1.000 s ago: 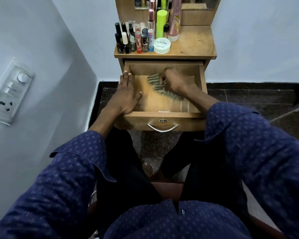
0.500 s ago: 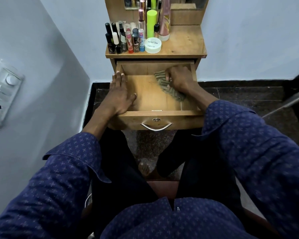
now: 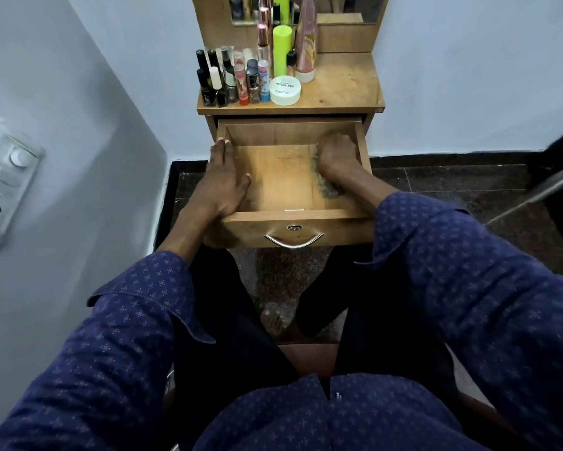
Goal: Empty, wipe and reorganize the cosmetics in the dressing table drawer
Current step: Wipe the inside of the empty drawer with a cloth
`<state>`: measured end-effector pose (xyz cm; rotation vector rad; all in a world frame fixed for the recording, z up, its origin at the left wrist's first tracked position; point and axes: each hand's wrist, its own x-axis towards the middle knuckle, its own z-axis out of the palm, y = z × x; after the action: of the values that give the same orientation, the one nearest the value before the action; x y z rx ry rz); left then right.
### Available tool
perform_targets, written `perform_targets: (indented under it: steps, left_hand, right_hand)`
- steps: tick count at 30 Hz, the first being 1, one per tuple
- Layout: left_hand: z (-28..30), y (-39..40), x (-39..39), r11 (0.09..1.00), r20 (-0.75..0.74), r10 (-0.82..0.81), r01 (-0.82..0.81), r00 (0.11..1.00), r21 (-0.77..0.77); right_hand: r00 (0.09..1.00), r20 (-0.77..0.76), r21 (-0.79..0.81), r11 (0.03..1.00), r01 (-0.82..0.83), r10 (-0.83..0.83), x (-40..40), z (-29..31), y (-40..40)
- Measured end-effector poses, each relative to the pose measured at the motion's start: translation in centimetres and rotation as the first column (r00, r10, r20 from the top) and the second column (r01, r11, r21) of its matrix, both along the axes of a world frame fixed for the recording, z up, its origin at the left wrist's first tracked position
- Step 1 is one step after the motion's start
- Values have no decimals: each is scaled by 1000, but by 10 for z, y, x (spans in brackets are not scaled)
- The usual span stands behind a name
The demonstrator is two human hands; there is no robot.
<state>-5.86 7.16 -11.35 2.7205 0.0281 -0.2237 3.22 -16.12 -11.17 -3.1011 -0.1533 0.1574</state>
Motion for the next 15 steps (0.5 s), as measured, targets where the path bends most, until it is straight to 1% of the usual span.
perform_targets:
  steps: [2,6,8,10,11,13,14,15]
  left_hand:
    - [-2,3,0,1000,4,-11,11,1000,-5]
    - [0,7,1,1000,14,-6,6,1000,-6]
    - [1,3,0,1000,17,-1,2,1000,-31]
    - [1,-1,-2,999,22,7,-5,1000,-54]
    - [1,-2,-3,998,20,6,-4,1000,-61]
    - [3,-3,-4,997,15,7,-6,1000,-82]
    - [4,-2,-5,995,17,15,-13,1000,-95]
    - [6,-1,-4,994,18,23,-21,1000,-110]
  right_hand:
    - [999,38,-27,999,-25,26,4,2,5]
    - [992,-4,-124,984,-125,125,3,7,2]
    - [985,-108,-192,969,-155,136,-4,8,-3]
    - [960,-258,-276,945,-177,105,-18,7,-2]
    - [940,-332,-280,945,-172,73,-25,7,1]
    - [881,-472,-265,950,-166,22,-35,14,7]
    - [848,-529,-289,937,-197,15,-33,21,6]
    - [806,-590,-272,930,-249,43,-32,30,-1]
